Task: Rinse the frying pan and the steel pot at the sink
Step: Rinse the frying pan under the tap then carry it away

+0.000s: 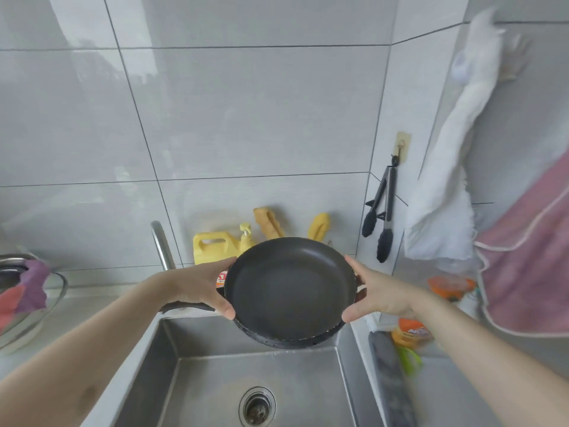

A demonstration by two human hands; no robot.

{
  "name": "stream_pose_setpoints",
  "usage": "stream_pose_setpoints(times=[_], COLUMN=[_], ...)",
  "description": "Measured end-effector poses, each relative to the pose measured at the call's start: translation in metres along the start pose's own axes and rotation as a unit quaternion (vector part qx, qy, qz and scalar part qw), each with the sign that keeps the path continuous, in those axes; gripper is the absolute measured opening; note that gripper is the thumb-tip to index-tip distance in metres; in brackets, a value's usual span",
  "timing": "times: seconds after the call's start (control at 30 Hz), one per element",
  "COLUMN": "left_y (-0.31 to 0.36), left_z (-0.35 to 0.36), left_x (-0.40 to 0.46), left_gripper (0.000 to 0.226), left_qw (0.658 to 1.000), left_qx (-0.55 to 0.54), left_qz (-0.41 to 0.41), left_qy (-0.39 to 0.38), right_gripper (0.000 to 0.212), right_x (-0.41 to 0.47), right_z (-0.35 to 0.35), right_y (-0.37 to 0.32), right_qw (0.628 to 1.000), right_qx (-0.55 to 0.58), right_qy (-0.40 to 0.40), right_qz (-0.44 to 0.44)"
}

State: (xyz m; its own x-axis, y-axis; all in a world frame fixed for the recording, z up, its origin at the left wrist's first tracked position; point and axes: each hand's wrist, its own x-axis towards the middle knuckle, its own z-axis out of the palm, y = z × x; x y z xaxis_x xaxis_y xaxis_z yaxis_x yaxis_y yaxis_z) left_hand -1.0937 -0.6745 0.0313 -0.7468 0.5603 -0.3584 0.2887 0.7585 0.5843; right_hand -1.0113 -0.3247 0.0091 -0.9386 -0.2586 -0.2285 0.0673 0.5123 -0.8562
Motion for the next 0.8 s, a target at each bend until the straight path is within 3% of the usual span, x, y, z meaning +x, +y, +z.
stream_pose_setpoints(times=[0.07, 0.17, 0.33, 0.6, 0.8], left_y=[0.012, 0.041, 0.107, 0.264, 0.401], left_z=[0.004, 0.017, 0.058, 0.184, 0.306], left_x=[0.006, 0.016, 0.034, 0.041, 0.033], left_gripper=[0.093, 0.100, 0.102, 0.099, 0.090], left_qw=[1.000, 0.998, 0.993, 0.964, 0.930], left_qx=[0.002, 0.033, 0.062, 0.067, 0.030], left_qz=[0.018, 0.052, 0.087, 0.219, 0.286], left_qy=[-0.004, -0.026, -0.048, -0.138, -0.229], right_gripper=[0.100, 0.120, 0.117, 0.113, 0.119], right_x=[-0.020, -0.056, -0.141, -0.355, -0.544], right_z=[-0.006, -0.014, -0.029, -0.056, -0.058], right_y=[0.008, 0.029, 0.062, 0.123, 0.161], right_qw=[0.999, 0.996, 0.989, 0.965, 0.920], right_qx=[0.013, 0.041, 0.035, 0.043, 0.096], right_qy=[0.026, 0.062, 0.133, 0.234, 0.325], right_qz=[0.015, 0.046, 0.058, 0.108, 0.197])
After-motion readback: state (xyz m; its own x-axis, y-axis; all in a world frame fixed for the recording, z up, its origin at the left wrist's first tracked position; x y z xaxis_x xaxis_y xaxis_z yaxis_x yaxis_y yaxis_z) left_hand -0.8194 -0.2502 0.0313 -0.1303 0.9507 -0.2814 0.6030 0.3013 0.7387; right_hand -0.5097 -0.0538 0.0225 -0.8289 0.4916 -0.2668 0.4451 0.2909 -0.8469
